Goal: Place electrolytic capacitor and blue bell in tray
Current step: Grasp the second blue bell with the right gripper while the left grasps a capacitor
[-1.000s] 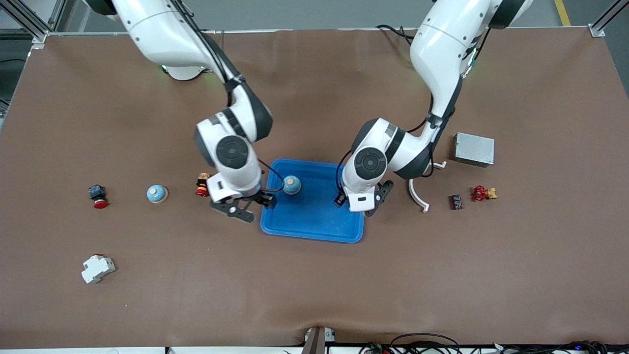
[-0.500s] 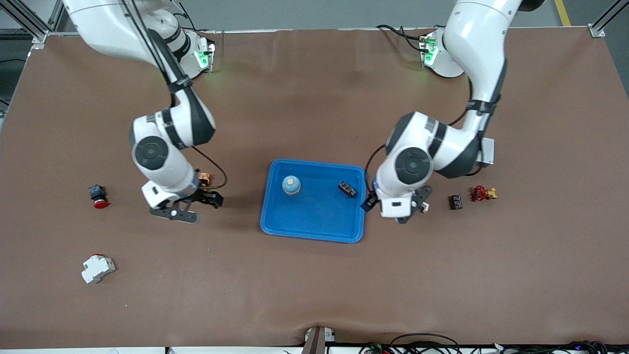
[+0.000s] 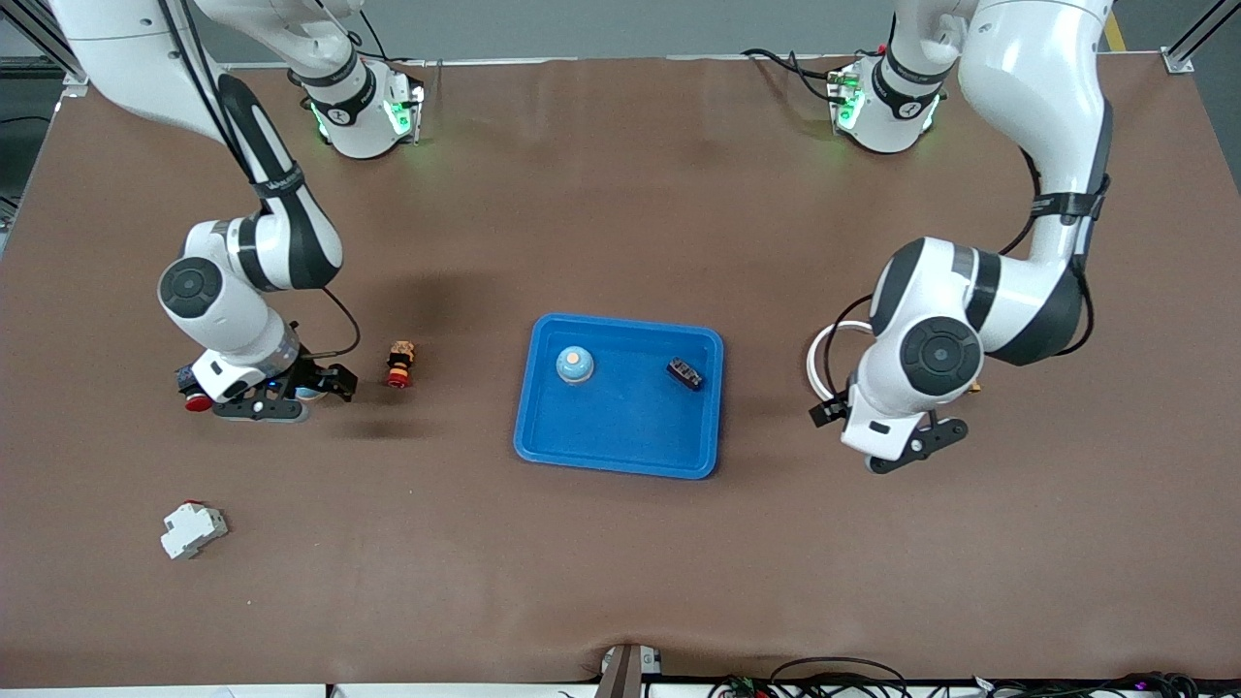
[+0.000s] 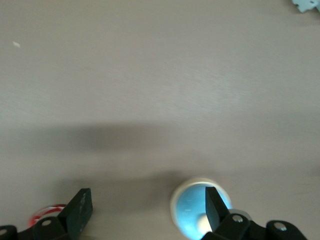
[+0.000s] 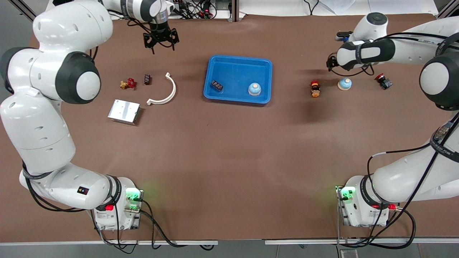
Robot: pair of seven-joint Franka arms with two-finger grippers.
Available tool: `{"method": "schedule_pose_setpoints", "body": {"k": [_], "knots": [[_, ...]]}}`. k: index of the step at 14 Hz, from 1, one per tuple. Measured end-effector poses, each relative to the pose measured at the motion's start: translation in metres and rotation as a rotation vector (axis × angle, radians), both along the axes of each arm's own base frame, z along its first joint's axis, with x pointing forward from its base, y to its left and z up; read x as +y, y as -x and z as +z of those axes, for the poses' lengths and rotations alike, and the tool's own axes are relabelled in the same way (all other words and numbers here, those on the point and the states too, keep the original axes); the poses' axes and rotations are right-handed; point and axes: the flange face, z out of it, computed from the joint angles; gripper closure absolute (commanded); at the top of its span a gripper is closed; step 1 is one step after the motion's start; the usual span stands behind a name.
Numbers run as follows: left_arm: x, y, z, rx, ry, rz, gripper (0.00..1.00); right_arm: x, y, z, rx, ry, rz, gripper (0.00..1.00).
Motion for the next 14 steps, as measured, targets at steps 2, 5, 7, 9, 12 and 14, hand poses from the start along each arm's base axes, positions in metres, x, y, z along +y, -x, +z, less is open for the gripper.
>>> {"method": "schedule_pose_setpoints", "body": {"k": [2, 5, 7, 9, 12, 14], "knots": [[0.032, -0.002, -0.005, 0.009, 0.002, -0.062, 0.0, -0.022, 0.005, -0.005, -0.006, 0.003, 0.013, 0.0], [0.067, 0.002, -0.025, -0.045, 0.0, -0.089, 0.0, -0.036, 0.017, -0.017, -0.015, 0.002, 0.012, 0.0], [0.083, 0.008, -0.042, -0.074, 0.015, -0.092, 0.0, -0.034, 0.026, -0.025, -0.008, -0.001, 0.016, 0.0], [0.099, 0.011, -0.053, -0.084, 0.026, -0.092, 0.0, -0.033, 0.031, -0.029, 0.0, -0.002, 0.016, 0.0], [0.108, 0.015, -0.065, -0.065, 0.034, -0.102, 0.0, -0.034, 0.031, -0.029, 0.002, -0.002, 0.015, 0.0], [0.105, 0.018, -0.077, -0.046, 0.037, -0.105, 0.0, -0.035, 0.032, -0.03, 0.004, -0.002, 0.014, 0.0]]}}
